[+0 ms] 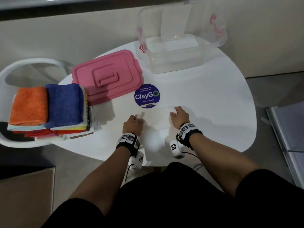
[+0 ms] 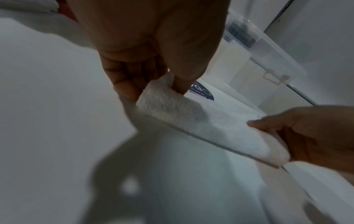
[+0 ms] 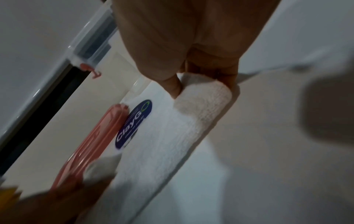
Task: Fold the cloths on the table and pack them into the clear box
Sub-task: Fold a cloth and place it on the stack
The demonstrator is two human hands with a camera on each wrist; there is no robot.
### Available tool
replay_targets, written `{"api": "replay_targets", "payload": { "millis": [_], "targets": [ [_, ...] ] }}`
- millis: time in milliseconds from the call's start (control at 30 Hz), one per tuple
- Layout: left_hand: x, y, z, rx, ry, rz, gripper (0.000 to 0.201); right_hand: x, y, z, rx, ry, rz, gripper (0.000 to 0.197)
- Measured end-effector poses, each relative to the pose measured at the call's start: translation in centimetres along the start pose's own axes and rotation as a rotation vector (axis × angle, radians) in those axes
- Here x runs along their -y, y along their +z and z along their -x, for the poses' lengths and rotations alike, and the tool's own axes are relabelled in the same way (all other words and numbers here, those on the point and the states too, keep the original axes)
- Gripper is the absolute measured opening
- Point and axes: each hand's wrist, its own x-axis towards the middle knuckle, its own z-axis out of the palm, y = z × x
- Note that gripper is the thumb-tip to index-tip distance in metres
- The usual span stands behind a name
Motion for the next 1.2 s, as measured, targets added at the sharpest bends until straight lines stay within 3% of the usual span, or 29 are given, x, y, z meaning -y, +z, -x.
{"api": "replay_targets", "payload": {
  "millis": [100,200,267,367,467,567,667,767,833,900,967,1067,1200],
  "targets": [
    [0.0,0.1,0.1,-0.035,-0.012,-0.011,0.050,0.2,0.5,0.7,-0.127,-0.099,0.061,0.030],
    [0.4,0.2,0.1,-0.052,-0.049,-0.093,0.070,0.3,0.4,1.4,-0.307,-0.313,0.245,0.028],
    [0.5,0.5,0.0,-0.026,-0.056,-0.144,0.071,0.3,0.7,1.9,-0.186,-0.386,0.277,0.021],
    [0.6,0.7,-0.2,0.044,-0.038,-0.138,0.060,-0.2,1.6,2.5,0.139,-0.386,0.473,0.019],
    [0.8,0.7,-0.3,0.046,-0.021,0.025,0.044,-1.0,1.9,3.1,0.117,-0.471,0.539,0.028],
    [1.4,0.3,0.1,0.062,-0.097,0.218,0.053,-1.0,1.8,3.8,0.079,-0.593,0.541,0.036],
    [1.6,-0.2,0.6,0.102,-0.193,0.415,0.068,-1.0,1.8,4.7,0.210,-0.606,0.417,0.039],
    [0.4,-0.4,1.3,0.192,-0.204,0.565,0.052,-0.8,2.1,5.6,0.370,-0.636,0.509,0.062],
    [-0.8,-0.4,1.8,0.266,-0.196,0.652,0.049,-0.6,2.5,6.1,0.376,-0.626,0.624,0.079],
    [-1.7,-0.7,2.4,0.329,-0.176,0.729,0.046,-0.5,2.9,6.5,0.316,-0.606,0.680,0.077],
    [-2.1,-1.2,2.6,0.376,-0.130,0.772,0.039,-0.8,3.0,6.5,0.259,-0.590,0.640,0.058],
    [-1.7,-1.5,2.3,0.363,0.019,0.637,0.040,-1.4,1.9,6.8,0.255,-0.554,0.461,0.032],
    [-0.7,-0.5,2.0,0.310,0.290,0.112,0.073,-2.5,0.1,6.9,0.284,-0.472,0.380,0.020]
  ]
}}
